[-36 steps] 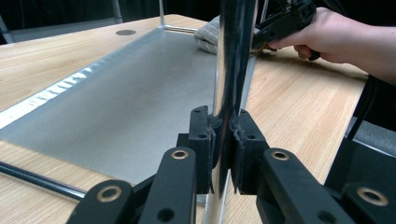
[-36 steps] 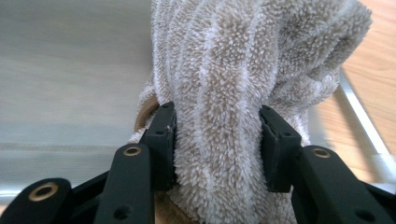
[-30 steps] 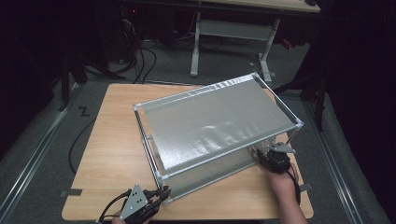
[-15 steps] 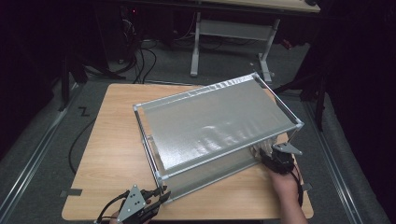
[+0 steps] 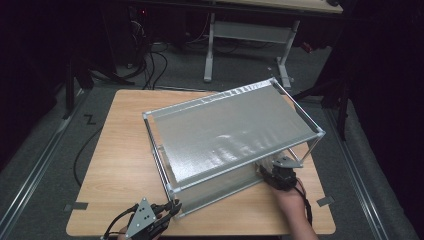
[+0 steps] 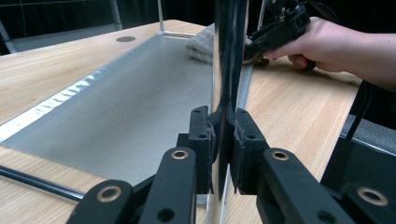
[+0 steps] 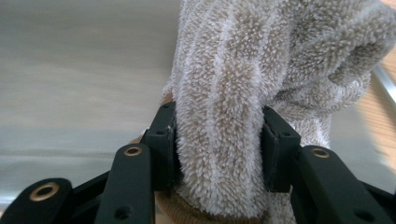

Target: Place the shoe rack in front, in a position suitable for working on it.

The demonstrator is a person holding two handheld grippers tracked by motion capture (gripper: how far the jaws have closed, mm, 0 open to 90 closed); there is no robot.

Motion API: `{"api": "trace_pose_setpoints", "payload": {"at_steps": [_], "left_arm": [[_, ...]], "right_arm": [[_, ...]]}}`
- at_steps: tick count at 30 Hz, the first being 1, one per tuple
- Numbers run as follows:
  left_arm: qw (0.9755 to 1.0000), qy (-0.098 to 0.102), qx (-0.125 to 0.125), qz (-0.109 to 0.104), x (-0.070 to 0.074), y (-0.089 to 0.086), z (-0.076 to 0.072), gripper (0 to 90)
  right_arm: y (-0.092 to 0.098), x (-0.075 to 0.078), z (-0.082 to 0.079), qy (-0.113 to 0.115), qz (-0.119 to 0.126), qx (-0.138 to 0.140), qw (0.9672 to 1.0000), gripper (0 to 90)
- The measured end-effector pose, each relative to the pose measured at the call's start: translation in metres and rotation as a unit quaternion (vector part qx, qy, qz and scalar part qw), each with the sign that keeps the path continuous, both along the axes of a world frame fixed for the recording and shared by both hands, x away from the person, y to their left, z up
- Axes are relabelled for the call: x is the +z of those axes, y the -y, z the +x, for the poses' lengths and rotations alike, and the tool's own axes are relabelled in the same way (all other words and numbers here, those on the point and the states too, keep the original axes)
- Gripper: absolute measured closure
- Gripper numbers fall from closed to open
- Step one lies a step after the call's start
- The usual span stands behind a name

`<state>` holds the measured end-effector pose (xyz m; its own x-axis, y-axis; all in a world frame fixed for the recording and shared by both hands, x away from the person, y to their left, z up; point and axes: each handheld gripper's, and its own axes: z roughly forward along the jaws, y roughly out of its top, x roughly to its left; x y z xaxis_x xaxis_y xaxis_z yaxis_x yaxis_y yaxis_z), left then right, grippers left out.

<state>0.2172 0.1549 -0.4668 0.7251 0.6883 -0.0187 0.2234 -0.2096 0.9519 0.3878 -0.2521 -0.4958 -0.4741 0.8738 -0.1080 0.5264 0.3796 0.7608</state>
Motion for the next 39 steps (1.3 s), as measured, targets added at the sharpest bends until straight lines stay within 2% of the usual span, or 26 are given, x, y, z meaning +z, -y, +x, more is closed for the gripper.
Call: {"api": "trace_pose_setpoints", "payload": {"at_steps": [6, 7, 8, 10, 12, 13, 15, 18, 19, 21, 22, 24, 25, 26, 30, 31, 35, 39], "left_arm": [[1.0000, 0.001, -0.001, -0.001, 0.000, 0.001, 0.000, 80.1], [1.0000, 0.001, -0.002, 0.000, 0.000, 0.001, 0.000, 80.2], [1.0000, 0.002, -0.002, 0.000, 0.000, 0.001, 0.000, 80.2], [1.0000, 0.002, -0.001, -0.001, 0.000, 0.001, 0.000, 80.2], [1.0000, 0.002, -0.001, -0.001, -0.001, 0.001, 0.000, 80.2], [1.0000, 0.002, -0.001, -0.002, -0.001, 0.001, 0.000, 80.2], [1.0000, 0.002, -0.001, -0.002, -0.001, 0.001, 0.000, 80.2], [1.0000, 0.002, 0.000, -0.004, -0.001, 0.001, 0.000, 80.2], [1.0000, 0.002, 0.000, -0.004, -0.001, 0.001, 0.000, 80.2], [1.0000, 0.002, 0.000, -0.005, -0.001, 0.001, 0.000, 80.2], [1.0000, 0.002, 0.000, -0.005, -0.001, 0.001, 0.000, 80.2], [1.0000, 0.002, 0.000, -0.005, -0.001, 0.001, 0.000, 80.2], [1.0000, 0.002, 0.000, -0.005, -0.001, 0.001, 0.000, 80.2], [1.0000, 0.002, 0.000, -0.005, -0.001, 0.001, 0.000, 80.2], [1.0000, 0.002, 0.001, -0.005, -0.001, 0.001, 0.000, 80.2], [1.0000, 0.002, 0.001, -0.004, -0.001, 0.001, 0.000, 80.2], [1.0000, 0.002, 0.001, -0.005, -0.001, 0.001, 0.000, 80.1], [1.0000, 0.002, 0.000, -0.005, -0.001, 0.002, 0.000, 80.2]], "right_arm": [[-0.045, 0.000, -0.018, -0.014, 0.005, 0.065, 0.9978, 56.1], [-0.053, -0.001, -0.020, -0.007, 0.002, 0.089, 0.9960, 56.1], [-0.059, -0.001, -0.023, -0.012, 0.004, 0.089, 0.9959, 56.1], [-0.074, -0.001, -0.029, -0.014, 0.005, 0.113, 0.9935, 56.2], [-0.090, -0.001, -0.037, -0.025, 0.008, 0.117, 0.9928, 56.3], [-0.105, -0.001, -0.044, -0.020, 0.008, 0.149, 0.9887, 56.3], [-0.111, -0.001, -0.047, -0.020, 0.009, 0.157, 0.9874, 56.4], [-0.134, -0.002, -0.061, -0.031, 0.016, 0.174, 0.9841, 56.5], [-0.140, -0.002, -0.062, -0.018, 0.015, 0.196, 0.9803, 56.9], [-0.153, -0.002, -0.070, -0.018, 0.014, 0.212, 0.9770, 57.1], [-0.159, -0.003, -0.073, -0.014, 0.020, 0.233, 0.9722, 57.1], [-0.168, -0.002, -0.081, -0.027, 0.027, 0.234, 0.9714, 57.1], [-0.175, -0.002, -0.084, -0.022, 0.040, 0.266, 0.9629, 57.2], [-0.178, -0.002, -0.086, -0.021, 0.030, 0.263, 0.9641, 57.2], [-0.193, -0.001, -0.098, -0.032, 0.045, 0.295, 0.9540, 57.9], [-0.195, -0.001, -0.100, -0.029, 0.045, 0.299, 0.9529, 57.9], [-0.195, -0.002, -0.099, -0.027, 0.045, 0.301, 0.9521, 57.7], [-0.194, -0.002, -0.099, -0.023, 0.036, 0.294, 0.9547, 57.5]]}}
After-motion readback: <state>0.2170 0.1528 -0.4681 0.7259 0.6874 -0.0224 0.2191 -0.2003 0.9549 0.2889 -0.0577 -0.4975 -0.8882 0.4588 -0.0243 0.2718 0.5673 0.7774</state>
